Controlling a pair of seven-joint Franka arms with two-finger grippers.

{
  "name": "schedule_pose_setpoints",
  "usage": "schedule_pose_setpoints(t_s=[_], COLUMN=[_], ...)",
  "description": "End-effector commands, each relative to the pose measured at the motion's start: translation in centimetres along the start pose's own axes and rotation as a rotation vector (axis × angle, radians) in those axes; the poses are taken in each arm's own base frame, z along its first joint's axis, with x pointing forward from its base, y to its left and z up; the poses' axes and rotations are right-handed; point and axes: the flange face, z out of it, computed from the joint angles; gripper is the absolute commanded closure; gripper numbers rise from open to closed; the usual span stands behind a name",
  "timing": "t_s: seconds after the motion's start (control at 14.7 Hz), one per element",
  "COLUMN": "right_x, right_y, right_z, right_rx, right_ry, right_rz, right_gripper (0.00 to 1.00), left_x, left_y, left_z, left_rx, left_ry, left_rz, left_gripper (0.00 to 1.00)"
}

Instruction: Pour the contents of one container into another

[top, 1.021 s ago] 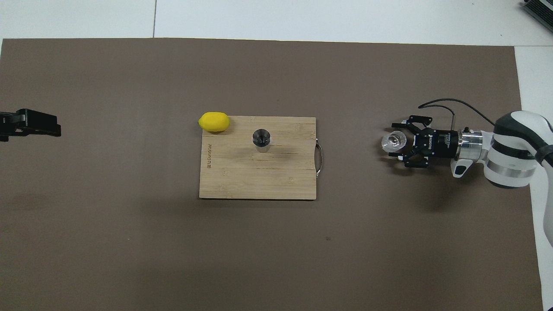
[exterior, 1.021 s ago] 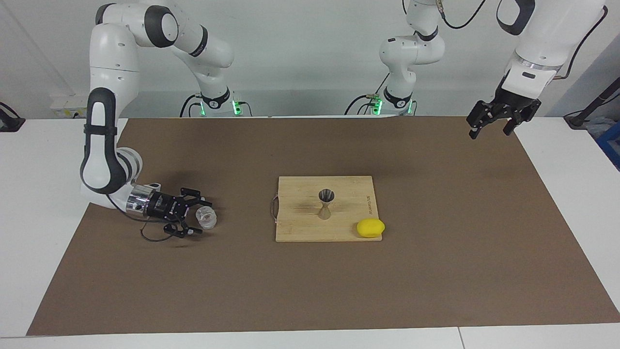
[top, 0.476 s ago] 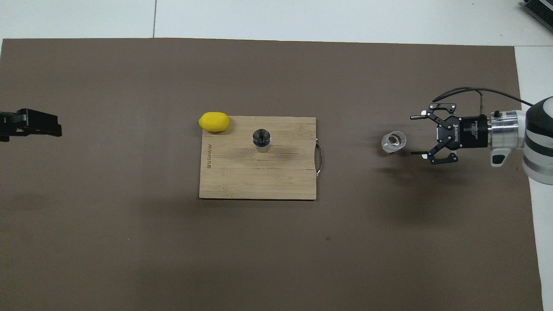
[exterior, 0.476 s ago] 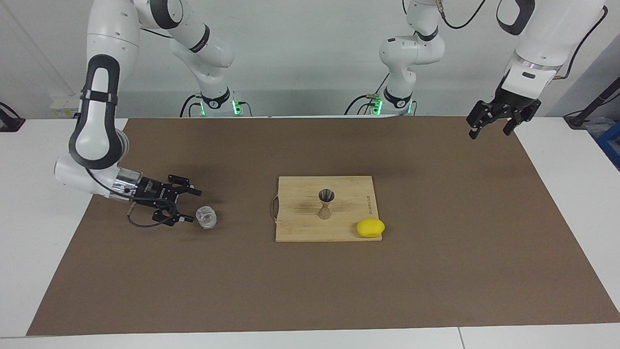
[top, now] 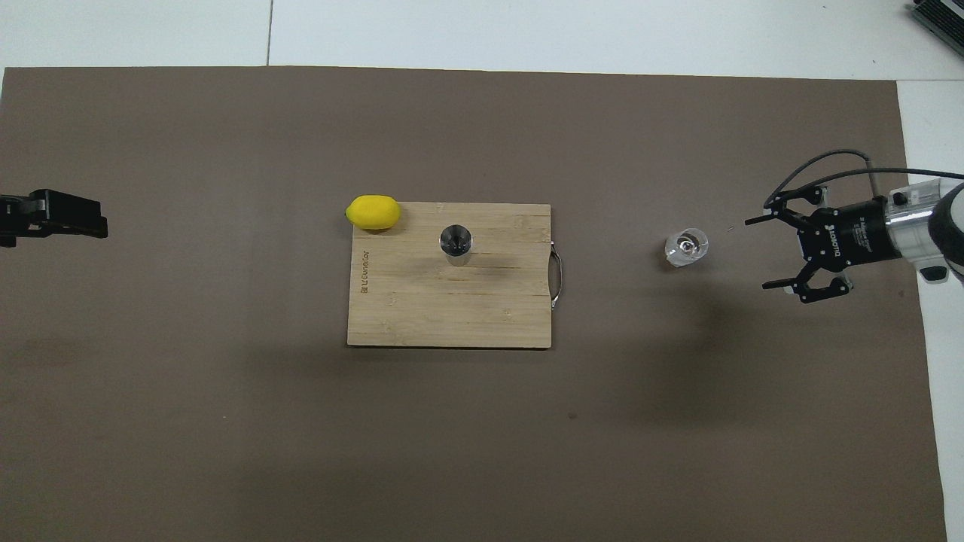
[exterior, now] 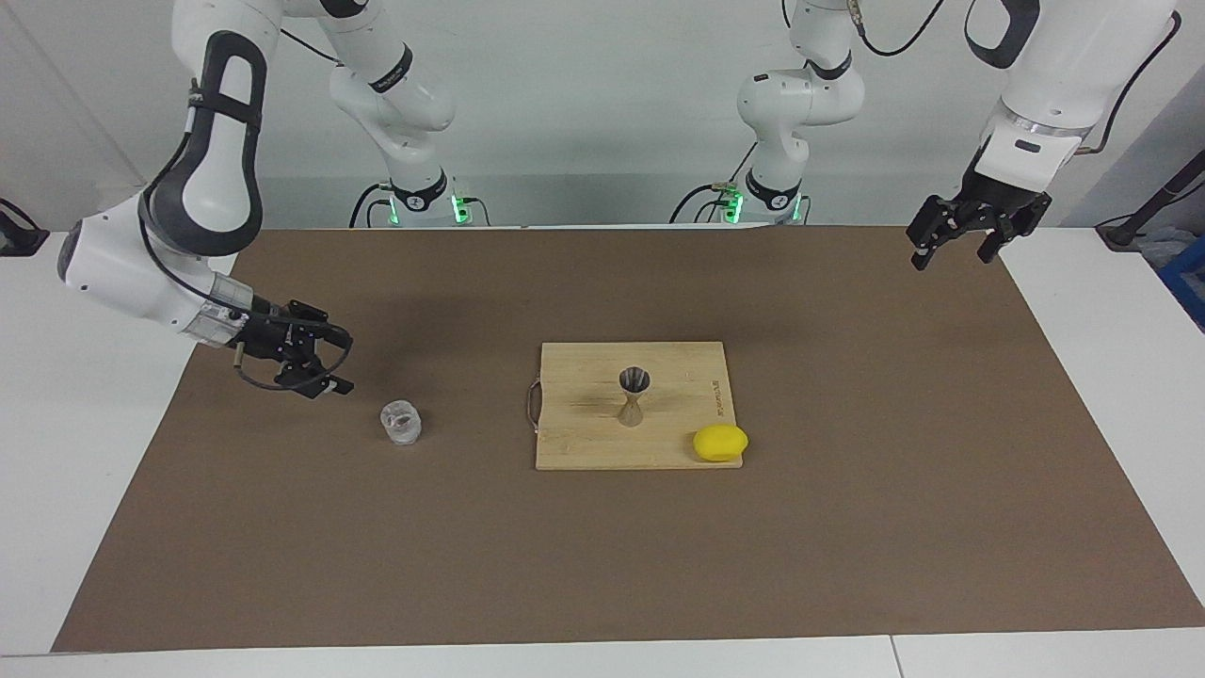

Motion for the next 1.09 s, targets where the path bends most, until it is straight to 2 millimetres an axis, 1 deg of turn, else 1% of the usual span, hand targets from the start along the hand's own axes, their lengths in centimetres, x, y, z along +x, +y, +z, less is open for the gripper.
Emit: schedule_pose_setpoints(t_s=[0.0, 0.14, 0.2, 0.27, 0.41, 0.48, 0.54, 0.61, 0.68, 0.82, 0.88, 0.95, 1.02], right_x=[-2.5, -5.0, -5.5, -5.5, -7.4, -8.3, -9.7, -10.8, -11.4, -13.8, -13.7, -14.6, -14.9], right_y=[-1.4, -2.4, -2.3, -2.1, -2.4, -2.4, -2.5, -2.5, -2.5, -3.0, -2.8, -3.0, -2.9], right_z=[-2.3, -2.7, -3.3, -3.6, -3.9, -4.4, -4.7, -5.6, -6.5, -7.6, -8.6, -9.4, -10.4], right_rx=[-0.019, -0.033, -0.062, -0.115, -0.191, -0.227, -0.265, -0.281, -0.282, -0.3, -0.303, -0.305, -0.308], right_ry=[0.158, 0.182, 0.219, 0.259, 0.316, 0.342, 0.372, 0.401, 0.409, 0.399, 0.397, 0.394, 0.391], right_rz=[-0.161, -0.381, -0.469, -0.533, -0.679, -0.743, -0.794, -0.816, -0.825, -0.848, -0.837, -0.845, -0.841], right_gripper=[0.01, 0.01, 0.01, 0.01, 0.01, 0.01, 0.01, 0.01, 0.01, 0.01, 0.01, 0.01, 0.01], left_x=[-0.6, -0.6, -0.6, -0.6, -0.6, -0.6, -0.6, -0.6, -0.6, -0.5, -0.5, -0.2, -0.1], left_y=[0.2, 0.2, 0.2, 0.2, 0.2, 0.2, 0.2, 0.2, 0.2, 0.2, -0.1, -0.3, -0.3], left_z=[-0.2, -0.2, -0.2, -0.2, -0.3, -0.3, -0.3, -0.3, -0.3, -0.2, -0.1, 0.5, 0.5], left_rx=[0.007, 0.008, 0.008, 0.008, 0.008, 0.007, 0.007, 0.007, 0.007, 0.007, 0.007, 0.008, 0.008], left_ry=[0.005, 0.005, 0.005, 0.005, 0.005, 0.007, 0.007, 0.005, 0.007, 0.008, 0.008, -0.002, -0.001], left_rz=[-0.01, -0.01, -0.01, -0.01, -0.012, -0.009, -0.01, -0.009, -0.01, -0.012, -0.016, -0.021, -0.021], left_gripper=[0.0, 0.0, 0.0, 0.0, 0.0, 0.0, 0.0, 0.0, 0.0, 0.0, 0.0, 0.0, 0.0])
